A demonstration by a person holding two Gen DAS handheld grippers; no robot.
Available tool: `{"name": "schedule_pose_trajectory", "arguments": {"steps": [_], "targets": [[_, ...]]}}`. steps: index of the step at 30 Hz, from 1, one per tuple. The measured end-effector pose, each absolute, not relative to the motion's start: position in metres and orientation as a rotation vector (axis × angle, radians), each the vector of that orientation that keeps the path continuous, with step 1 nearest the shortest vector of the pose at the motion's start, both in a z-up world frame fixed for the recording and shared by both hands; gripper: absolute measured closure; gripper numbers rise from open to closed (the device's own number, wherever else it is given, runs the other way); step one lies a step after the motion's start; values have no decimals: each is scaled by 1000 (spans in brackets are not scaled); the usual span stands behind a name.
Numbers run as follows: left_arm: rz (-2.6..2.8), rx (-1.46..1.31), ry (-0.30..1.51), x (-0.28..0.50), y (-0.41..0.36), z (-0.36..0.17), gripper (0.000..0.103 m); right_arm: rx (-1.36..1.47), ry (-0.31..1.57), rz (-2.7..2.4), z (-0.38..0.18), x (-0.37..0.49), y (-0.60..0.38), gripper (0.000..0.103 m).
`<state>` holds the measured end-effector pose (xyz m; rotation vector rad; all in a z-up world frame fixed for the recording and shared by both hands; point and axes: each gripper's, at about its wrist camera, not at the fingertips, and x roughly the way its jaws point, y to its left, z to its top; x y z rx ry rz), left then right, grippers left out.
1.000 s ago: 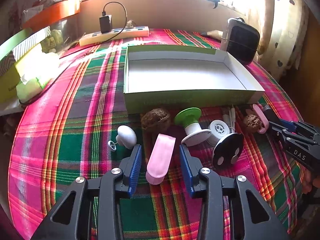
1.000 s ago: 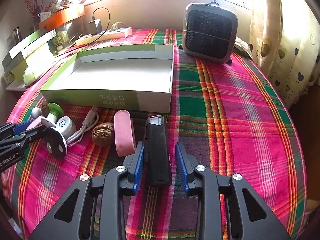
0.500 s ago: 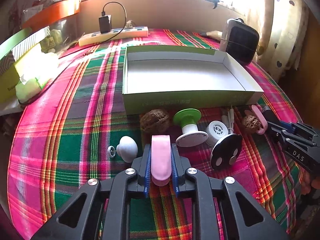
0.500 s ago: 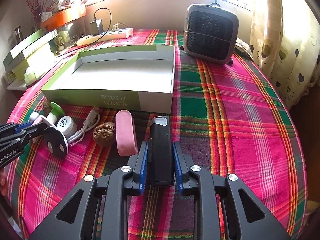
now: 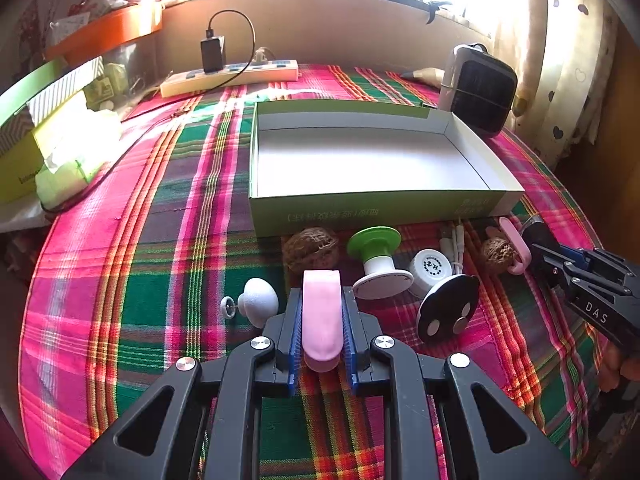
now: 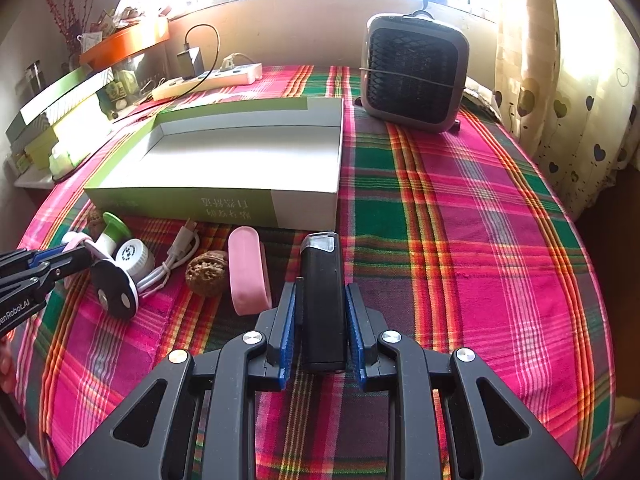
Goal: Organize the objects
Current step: 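Carry the black power bank over the white box while the left tool carries the pink clip there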
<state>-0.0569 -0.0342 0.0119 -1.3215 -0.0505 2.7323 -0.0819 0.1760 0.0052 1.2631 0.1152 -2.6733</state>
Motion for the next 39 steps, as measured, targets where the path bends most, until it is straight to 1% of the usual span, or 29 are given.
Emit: {"name": "schedule_pose_trajectory", "arguments": {"steps": [18,39], "targets": [[2712,-1256,-48,-68,-31,41,87,1205,82,-2659,31,-82,172,79],[2679,-1248,-68,-107,-28,52,87,1182,93,-2610,47,-114,153,79]]}}
